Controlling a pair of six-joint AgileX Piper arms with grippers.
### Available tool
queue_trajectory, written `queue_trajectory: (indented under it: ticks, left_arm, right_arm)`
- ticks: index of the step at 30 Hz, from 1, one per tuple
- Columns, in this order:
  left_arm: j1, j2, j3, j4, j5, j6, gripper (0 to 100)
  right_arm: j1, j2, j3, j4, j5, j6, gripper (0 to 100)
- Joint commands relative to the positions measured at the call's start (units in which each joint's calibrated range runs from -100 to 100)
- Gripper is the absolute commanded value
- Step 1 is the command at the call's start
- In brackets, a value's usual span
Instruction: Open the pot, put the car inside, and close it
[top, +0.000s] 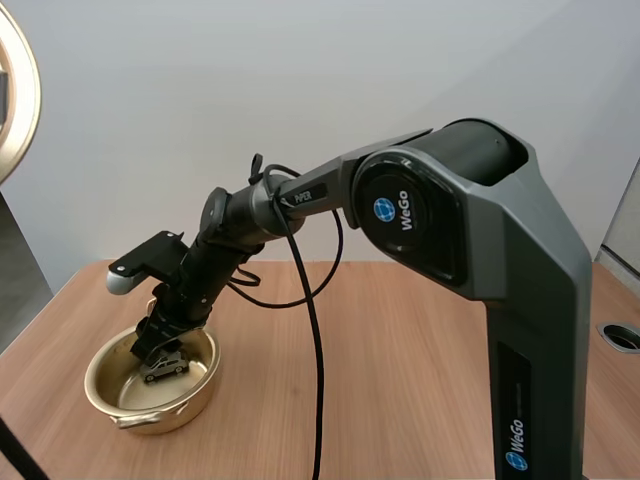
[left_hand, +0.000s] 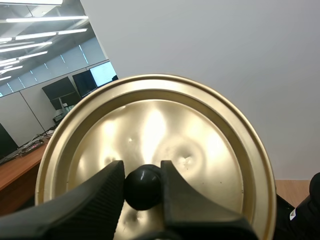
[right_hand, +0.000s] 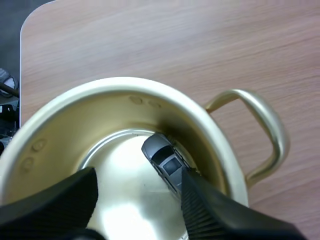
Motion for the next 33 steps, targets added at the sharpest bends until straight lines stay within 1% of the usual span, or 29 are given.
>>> queue_trajectory:
  ticks: [1,4,6,8,12,15,17,20,25,27,30,33]
  left_arm:
    - [0.03,-0.1,0.1,0.0,0.1,0.0,0]
    - [0.03,-0.1,0.1,0.0,0.1,0.0,0]
    - [0.03,-0.1,0.1,0.0,0.1,0.0,0]
    - [0.03,-0.1,0.2,0.1,0.1,0.0,0]
    - [0.03,0.5,2.9,0.2,0.1,0.0,0]
    - [-0.04,2.3,7.2,0.2,0.1,-0.2,0]
    - [-0.04,4.0,11.2,0.2,0.1,-0.3,0]
    - [-0.04,6.5,18.2,0.2,-2.6,-1.1,0]
    - [-0.04,10.5,30.1,-1.5,-15.8,-1.8,0]
    - [-0.04,12.5,33.4,-2.4,-20.0,-1.8,0]
    - [-0.04,15.5,37.5,-4.5,-24.1,-1.8,0]
    - [-0.04,18.4,40.3,-6.2,-25.9,-1.8,0]
  right_arm:
    - [0.1,-1.0,0.0,-0.2,0.1,1.1,100]
    - [0.1,-3.5,0.0,-4.3,0.3,1.4,100]
    - [0.0,-5.7,0.0,-9.1,0.3,3.1,100]
    - [-0.2,-8.0,0.0,-13.9,0.1,6.7,100]
    - [-1.7,-13.5,0.0,-22.4,0.0,14.5,100]
    - [-3.7,-18.3,0.0,-28.3,0.2,20.3,100]
    - [-5.7,-21.5,0.0,-30.9,1.2,23.9,100]
    - [-9.1,-25.9,0.0,-32.2,4.8,26.1,100]
    - [-14.1,-31.9,0.0,-31.7,14.4,26.4,100]
    - [-15.9,-34.0,0.0,-30.3,18.5,26.4,100]
    - [-17.8,-36.8,0.0,-27.7,23.1,26.5,100]
    - [-18.2,-39.1,0.0,-26.7,26.0,27.9,100]
